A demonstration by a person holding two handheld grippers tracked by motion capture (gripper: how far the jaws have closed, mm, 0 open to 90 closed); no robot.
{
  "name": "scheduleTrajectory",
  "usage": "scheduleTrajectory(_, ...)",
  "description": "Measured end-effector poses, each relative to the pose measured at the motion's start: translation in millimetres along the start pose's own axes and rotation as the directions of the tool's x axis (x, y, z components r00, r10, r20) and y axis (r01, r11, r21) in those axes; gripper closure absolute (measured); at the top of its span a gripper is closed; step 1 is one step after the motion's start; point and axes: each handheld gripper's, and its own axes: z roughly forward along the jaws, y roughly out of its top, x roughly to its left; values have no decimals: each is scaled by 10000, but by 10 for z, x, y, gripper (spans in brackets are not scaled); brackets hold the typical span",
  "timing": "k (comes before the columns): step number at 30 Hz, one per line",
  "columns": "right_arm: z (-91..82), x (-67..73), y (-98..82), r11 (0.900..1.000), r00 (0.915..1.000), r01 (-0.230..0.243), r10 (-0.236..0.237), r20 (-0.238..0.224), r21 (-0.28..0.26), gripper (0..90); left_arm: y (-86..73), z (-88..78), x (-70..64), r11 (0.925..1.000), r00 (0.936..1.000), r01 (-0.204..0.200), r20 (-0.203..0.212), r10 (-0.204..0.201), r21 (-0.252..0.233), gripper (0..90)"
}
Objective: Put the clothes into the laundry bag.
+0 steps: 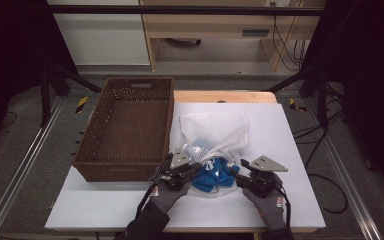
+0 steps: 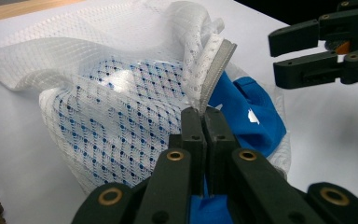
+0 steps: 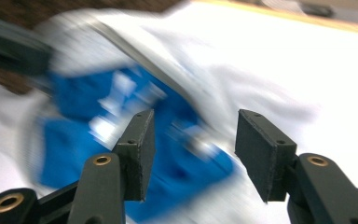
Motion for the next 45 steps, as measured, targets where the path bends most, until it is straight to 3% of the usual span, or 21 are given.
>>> scheduleTrajectory(3,51,-141,-143,9973,9989,-404,389,256,610,517,6,7,12,10000,10000,-8,-22,8,46,884)
scheduleTrajectory(6,154,-163,-241,9901,9992,-312,277,278,1365,581,6,12,21,10000,10000,22,-26,-22,42,884)
scheduleTrajectory(8,207,-146,-273,9850,9995,-223,185,240,1714,688,6,14,28,10000,10000,26,-50,-25,48,884)
scheduleTrajectory(10,181,-125,-276,9832,9989,-451,416,237,1768,900,7,13,34,10000,9999,74,-80,-74,18,884)
scheduleTrajectory(12,160,-121,-274,9828,9988,-464,425,256,1789,900,11,5,41,10000,9999,82,-87,-82,19,884)
scheduleTrajectory(13,38,-112,-273,9852,9988,-495,497,25,1640,900,16,-2,36,9999,9999,128,-100,-128,-22,884)
scheduleTrajectory(15,-23,-109,-272,9866,9986,-509,523,-49,1553,900,26,-12,34,9999,9999,120,-84,-120,-53,884)
scheduleTrajectory(16,-194,-103,-280,9891,9985,-509,532,-134,1383,900,30,-13,31,9999,9999,103,-71,-104,-48,884)
scheduleTrajectory(17,-194,-103,-280,9891,9985,-509,532,-134,1383,900,34,-9,24,10000,9999,82,-65,-82,-34,884)
scheduleTrajectory(18,-341,-113,-309,9897,9985,-546,554,-22,1326,900,34,1,14,10000,10000,48,-59,-48,-28,884)
scheduleTrajectory(22,-415,-140,-398,9825,9976,-688,658,231,1730,897,19,71,-41,9998,9999,-129,-57,130,145,884)
scheduleTrajectory(23,-375,-133,-456,9806,9976,-655,602,338,1847,813,15,83,-46,9998,9999,-143,-51,144,147,883)
scheduleTrajectory(24,-375,-133,-456,9806,9976,-655,602,338,1847,813,14,90,-53,9998,9999,-136,-30,136,166,883)
scheduleTrajectory(26,-355,-133,-455,9886,9983,-431,370,447,1441,709,15,90,-57,9998,9999,-165,-3,166,140,883)
scheduleTrajectory(29,-390,-56,-303,9990,9998,-185,183,45,418,628,23,83,-46,9998,9999,-156,-4,156,125,883)
scheduleTrajectory(33,-199,211,-100,10000,9934,51,-44,-1148,53,482,40,73,-34,9999,9999,-99,-57,99,87,883)
scheduleTrajectory(34,-78,299,-73,9996,9890,66,-24,-1480,276,470,41,72,-35,9999,9999,-95,-59,95,68,883)
scheduleTrajectory(37,204,451,-68,9940,9870,419,-254,-1589,1010,458,45,68,-38,10000,10000,-66,-39,66,5,884)
scheduleTrajectory(40,431,494,-112,9868,9903,525,-318,-1350,1529,554,48,67,-42,10000,10000,-72,2,72,-38,884)
scheduleTrajectory(42,461,509,-112,9858,9932,426,-241,-1143,1627,741,53,64,-49,10000,10000,-52,35,52,-74,884)
scheduleTrajectory(45,448,547,-67,9826,9942,443,-257,-1043,1804,814,68,44,-84,9999,9998,-64,177,66,-134,884)
